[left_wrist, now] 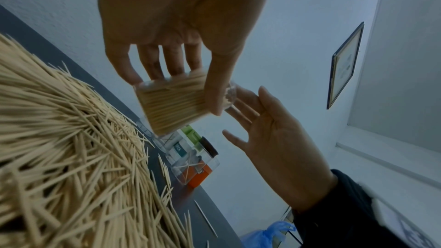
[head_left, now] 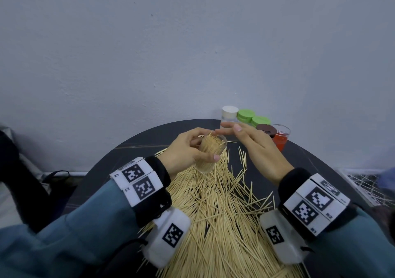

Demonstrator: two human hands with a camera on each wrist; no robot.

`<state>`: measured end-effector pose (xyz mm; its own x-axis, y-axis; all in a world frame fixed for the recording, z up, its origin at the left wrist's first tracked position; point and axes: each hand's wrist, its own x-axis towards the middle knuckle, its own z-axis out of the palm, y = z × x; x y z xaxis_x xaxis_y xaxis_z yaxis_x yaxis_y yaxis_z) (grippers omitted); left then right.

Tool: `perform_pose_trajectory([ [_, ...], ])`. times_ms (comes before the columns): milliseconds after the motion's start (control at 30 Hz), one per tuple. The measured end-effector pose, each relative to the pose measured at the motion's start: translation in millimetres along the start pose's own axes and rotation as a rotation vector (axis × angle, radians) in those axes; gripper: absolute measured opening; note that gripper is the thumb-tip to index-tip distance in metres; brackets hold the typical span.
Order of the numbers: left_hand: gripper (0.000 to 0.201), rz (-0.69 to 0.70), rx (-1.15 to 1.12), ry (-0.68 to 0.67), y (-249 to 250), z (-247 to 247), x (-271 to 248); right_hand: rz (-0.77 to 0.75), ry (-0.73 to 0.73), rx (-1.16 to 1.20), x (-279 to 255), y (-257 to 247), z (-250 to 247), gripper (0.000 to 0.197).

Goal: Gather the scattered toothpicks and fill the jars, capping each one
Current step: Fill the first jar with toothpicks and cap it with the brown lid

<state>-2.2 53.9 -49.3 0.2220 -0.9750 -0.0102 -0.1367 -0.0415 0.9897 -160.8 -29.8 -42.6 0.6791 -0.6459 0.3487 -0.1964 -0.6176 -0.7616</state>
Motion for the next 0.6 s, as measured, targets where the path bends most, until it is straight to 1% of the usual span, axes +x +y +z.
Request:
perform_pose_trajectory([
  [200,0.053,0.027,0.039,0.006,1.2,-0.9,-0.5,-0.043,0.093,-0.081,-1.5,-0.8,-1.0,0.042],
  [300,0.055,0.031,0.075,0.017,-0.9,-1.0,-0.4,-0.033,0.061,-0.137,-2.6,-2.4,1.2,0.042],
  [433,0.055,0.035,0.081,0.011,-1.5,-1.3,-0.6,-0.026,0.140,-0.187,-1.9,-2.0,0.4,0.043],
  [600,0.056,0.031,0.095,0.020,-3.6,-0.6,0.3,-0.040,0.087,-0.227,-3.2,-1.6,3.9,0.043],
])
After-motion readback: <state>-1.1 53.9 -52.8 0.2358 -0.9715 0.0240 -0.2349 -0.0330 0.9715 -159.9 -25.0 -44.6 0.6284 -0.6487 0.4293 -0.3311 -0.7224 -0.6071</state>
